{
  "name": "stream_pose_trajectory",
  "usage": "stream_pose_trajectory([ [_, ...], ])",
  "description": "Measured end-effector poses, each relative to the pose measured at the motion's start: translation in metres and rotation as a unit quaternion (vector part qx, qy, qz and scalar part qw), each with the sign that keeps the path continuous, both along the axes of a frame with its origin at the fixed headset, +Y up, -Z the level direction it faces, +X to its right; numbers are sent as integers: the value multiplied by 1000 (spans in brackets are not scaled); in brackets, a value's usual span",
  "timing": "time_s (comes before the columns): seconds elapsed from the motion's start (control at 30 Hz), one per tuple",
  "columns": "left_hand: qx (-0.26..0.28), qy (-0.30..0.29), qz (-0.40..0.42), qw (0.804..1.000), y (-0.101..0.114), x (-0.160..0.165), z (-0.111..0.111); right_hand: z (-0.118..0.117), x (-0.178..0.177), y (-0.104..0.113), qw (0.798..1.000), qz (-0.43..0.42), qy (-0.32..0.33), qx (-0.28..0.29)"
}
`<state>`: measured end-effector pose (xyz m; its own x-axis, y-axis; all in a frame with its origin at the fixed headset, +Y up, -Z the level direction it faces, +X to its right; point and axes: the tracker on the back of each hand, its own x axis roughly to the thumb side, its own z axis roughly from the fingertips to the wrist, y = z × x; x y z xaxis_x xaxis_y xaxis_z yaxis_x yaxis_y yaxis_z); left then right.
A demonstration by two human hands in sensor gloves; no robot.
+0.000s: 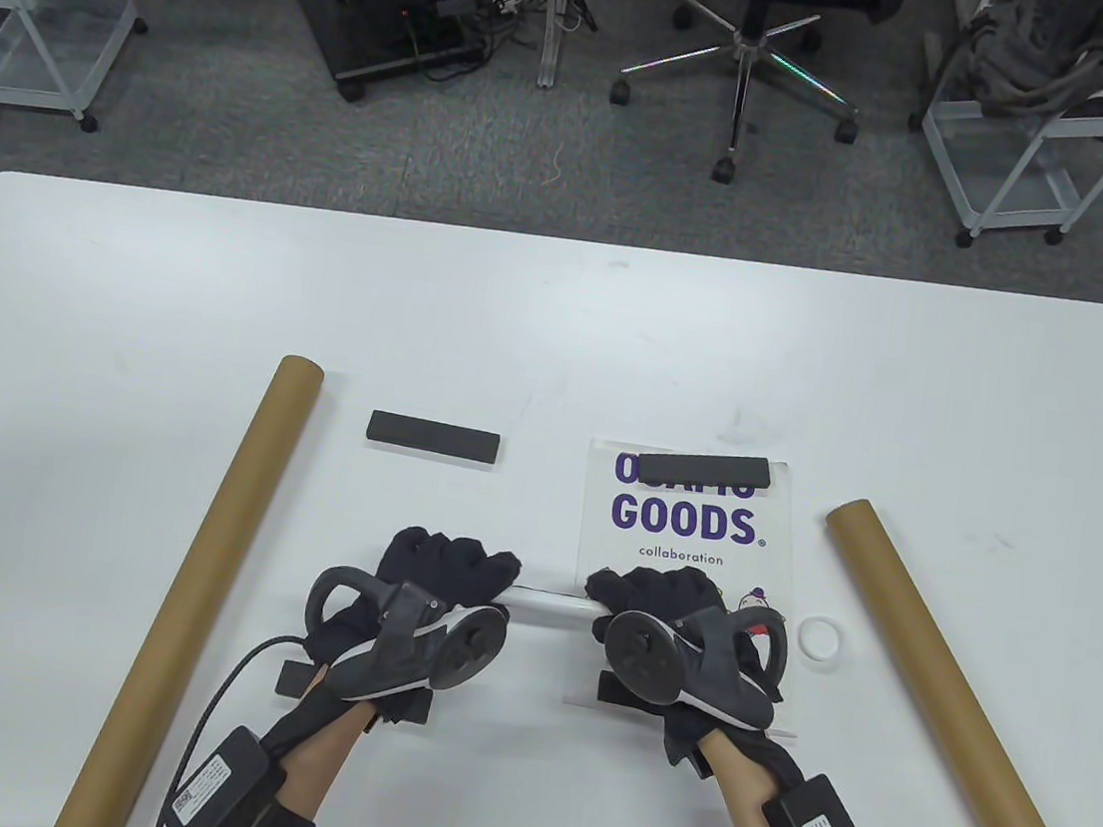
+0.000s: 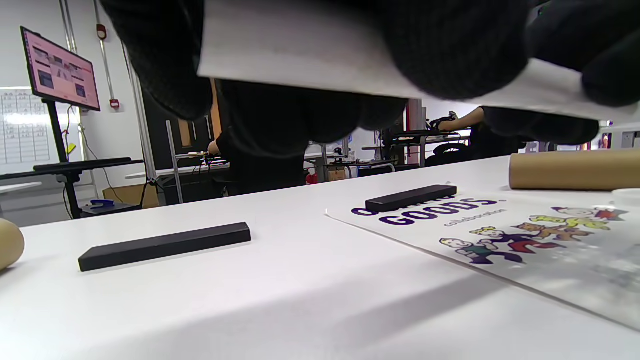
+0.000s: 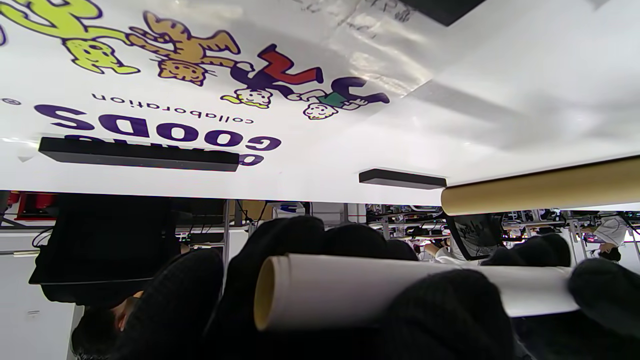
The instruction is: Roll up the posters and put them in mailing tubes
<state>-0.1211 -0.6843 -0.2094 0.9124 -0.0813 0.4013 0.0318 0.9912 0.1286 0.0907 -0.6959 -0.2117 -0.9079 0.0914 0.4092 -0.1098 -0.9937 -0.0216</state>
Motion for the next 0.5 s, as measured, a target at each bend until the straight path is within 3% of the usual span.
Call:
stream_pose_trajectory([
  [0.2,-18,16,-4,1000,5,-13,-4,-4,11,2,1000,-6,-24,-9],
  [0.33,12,54,-26,998,16,-32,-8,-10,24,2,999,-12,-48,-17],
  [0.5,11,117,-33,993,22,-62,-15,-15,36,0,997,-26,-69,-26],
])
